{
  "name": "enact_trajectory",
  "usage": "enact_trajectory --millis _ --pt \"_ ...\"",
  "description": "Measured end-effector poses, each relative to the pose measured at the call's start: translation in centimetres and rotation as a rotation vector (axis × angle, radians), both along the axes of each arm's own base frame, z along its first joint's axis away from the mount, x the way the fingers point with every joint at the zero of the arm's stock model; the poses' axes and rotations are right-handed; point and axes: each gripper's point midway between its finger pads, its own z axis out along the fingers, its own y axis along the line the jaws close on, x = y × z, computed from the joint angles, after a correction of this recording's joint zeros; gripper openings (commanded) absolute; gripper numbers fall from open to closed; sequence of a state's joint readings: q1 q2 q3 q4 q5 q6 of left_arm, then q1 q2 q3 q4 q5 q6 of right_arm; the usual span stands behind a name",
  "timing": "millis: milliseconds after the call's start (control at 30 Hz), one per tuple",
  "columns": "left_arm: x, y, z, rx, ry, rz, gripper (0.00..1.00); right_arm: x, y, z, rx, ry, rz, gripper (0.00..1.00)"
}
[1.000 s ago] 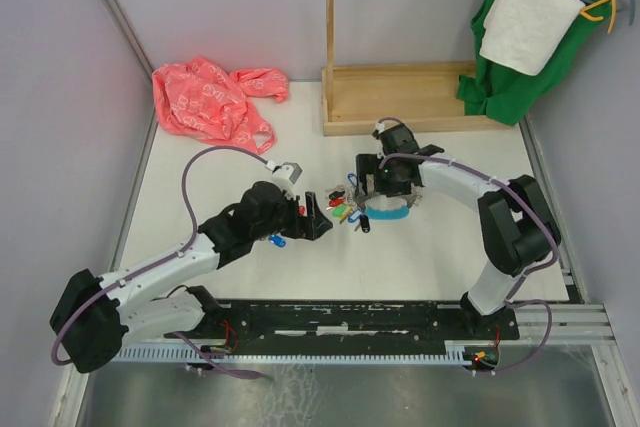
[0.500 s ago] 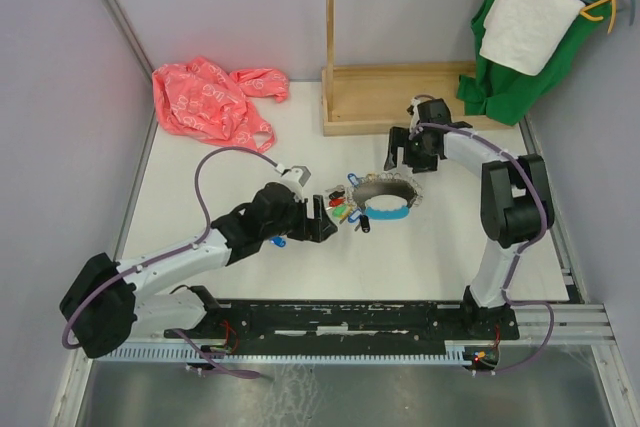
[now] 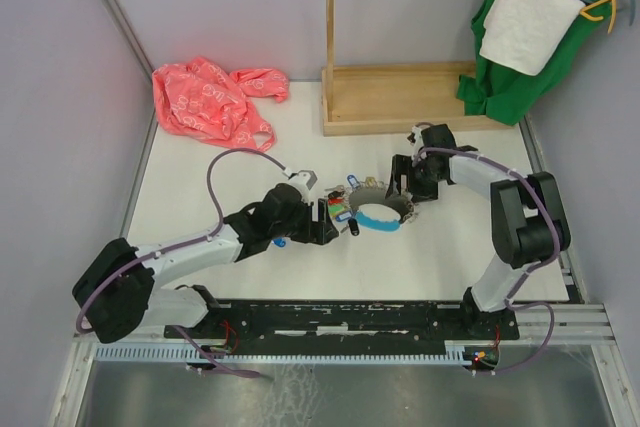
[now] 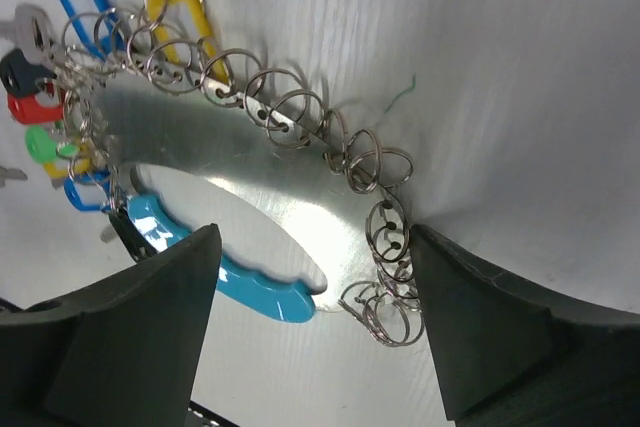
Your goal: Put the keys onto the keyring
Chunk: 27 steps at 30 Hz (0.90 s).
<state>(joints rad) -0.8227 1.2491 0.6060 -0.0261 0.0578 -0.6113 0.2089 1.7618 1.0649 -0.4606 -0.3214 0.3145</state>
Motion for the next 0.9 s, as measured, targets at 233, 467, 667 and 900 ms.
enact_trajectory --millis 233,467,667,900 --pt "-0.2 -0.1 -1.3 0.029 0.027 -0.007 0.75 -5.7 3.2 0.0 0.044 0.025 0.057 0.85" --pt "-0.4 -0.2 -2.1 0.049 0.041 -0.012 0.71 -10.2 7.1 0.2 0.097 0.027 0.111 0.84" --pt "-0.3 -0.1 -2.7 0.065 0.046 -0.005 0.69 -11.1 6.9 1.9 0.09 0.009 0.13 0.84" --pt "-0.4 0.3 -4.5 0.112 0.077 0.003 0.63 -6.8 7.8 5.9 0.047 -0.138 0.21 0.76"
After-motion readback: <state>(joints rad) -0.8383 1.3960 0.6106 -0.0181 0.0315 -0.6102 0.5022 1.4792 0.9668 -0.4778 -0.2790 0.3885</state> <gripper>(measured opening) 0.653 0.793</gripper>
